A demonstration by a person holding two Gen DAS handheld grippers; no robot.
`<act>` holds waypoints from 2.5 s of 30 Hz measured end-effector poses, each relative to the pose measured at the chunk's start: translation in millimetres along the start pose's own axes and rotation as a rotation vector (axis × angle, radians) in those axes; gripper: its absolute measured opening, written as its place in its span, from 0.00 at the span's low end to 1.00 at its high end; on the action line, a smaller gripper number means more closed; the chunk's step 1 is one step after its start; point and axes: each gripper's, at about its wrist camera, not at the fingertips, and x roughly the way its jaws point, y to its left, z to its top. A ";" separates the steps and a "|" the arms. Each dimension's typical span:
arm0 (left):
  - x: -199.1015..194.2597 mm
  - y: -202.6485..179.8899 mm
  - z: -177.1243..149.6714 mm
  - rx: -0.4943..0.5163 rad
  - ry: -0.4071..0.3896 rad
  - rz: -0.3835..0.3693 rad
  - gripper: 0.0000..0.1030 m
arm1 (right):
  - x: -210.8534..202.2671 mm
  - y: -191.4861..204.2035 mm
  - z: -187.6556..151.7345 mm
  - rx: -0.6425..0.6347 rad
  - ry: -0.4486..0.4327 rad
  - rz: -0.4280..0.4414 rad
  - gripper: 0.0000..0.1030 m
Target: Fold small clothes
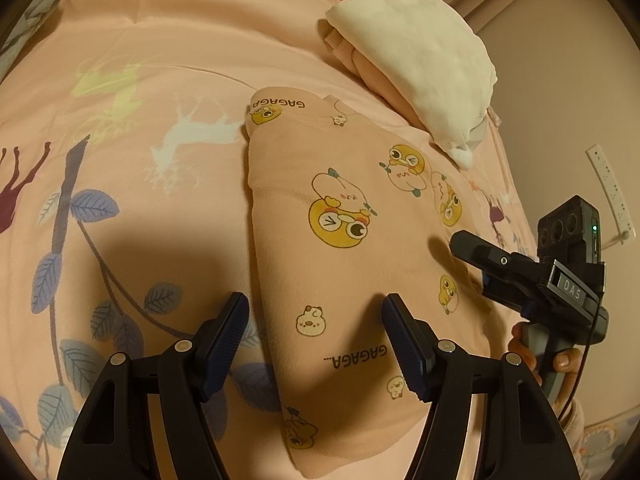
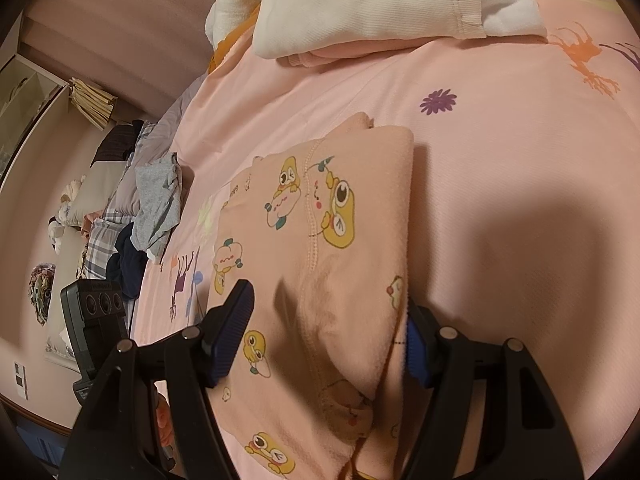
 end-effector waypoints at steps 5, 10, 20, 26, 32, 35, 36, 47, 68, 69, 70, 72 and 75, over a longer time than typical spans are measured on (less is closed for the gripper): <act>0.2 -0.3 0.3 0.001 0.000 0.000 0.65 | 1.5 0.7 0.2 0.001 0.000 0.002 0.66; 0.5 -0.5 0.6 0.000 0.000 0.000 0.65 | 1.4 0.5 0.3 0.001 0.001 0.002 0.66; 0.7 -1.4 1.3 0.000 0.000 0.001 0.65 | 0.8 0.3 0.1 0.000 0.000 0.002 0.66; 2.0 -1.9 2.4 0.003 0.001 0.004 0.65 | 0.7 0.6 -0.3 0.001 0.000 0.001 0.66; 4.1 -2.5 4.8 0.010 0.001 0.008 0.65 | 7.5 2.0 4.0 -0.020 0.009 -0.008 0.66; 4.4 -2.6 5.4 0.010 0.001 0.007 0.65 | 10.0 2.2 6.1 -0.025 0.011 -0.008 0.66; 4.4 -2.3 5.8 0.011 0.001 0.007 0.65 | 10.7 2.2 6.4 -0.025 0.011 -0.008 0.66; 6.1 -4.2 7.1 0.017 0.001 0.012 0.66 | 13.8 2.7 9.1 -0.032 0.016 -0.008 0.66; 8.1 -9.7 9.6 0.048 0.002 0.032 0.66 | 19.5 6.9 12.3 -0.076 0.021 -0.031 0.62; 7.9 -10.0 9.3 0.050 0.001 0.034 0.65 | 19.6 7.1 12.2 -0.079 0.020 -0.036 0.61; 8.0 -10.1 9.3 0.050 0.001 0.035 0.65 | 19.8 7.2 12.2 -0.081 0.019 -0.040 0.59; 8.6 -10.8 9.8 0.053 0.002 0.037 0.65 | 19.5 6.0 11.8 -0.081 0.018 -0.042 0.58; 8.6 -11.2 9.5 0.051 0.001 0.037 0.65 | 19.1 4.7 11.4 -0.084 0.016 -0.048 0.54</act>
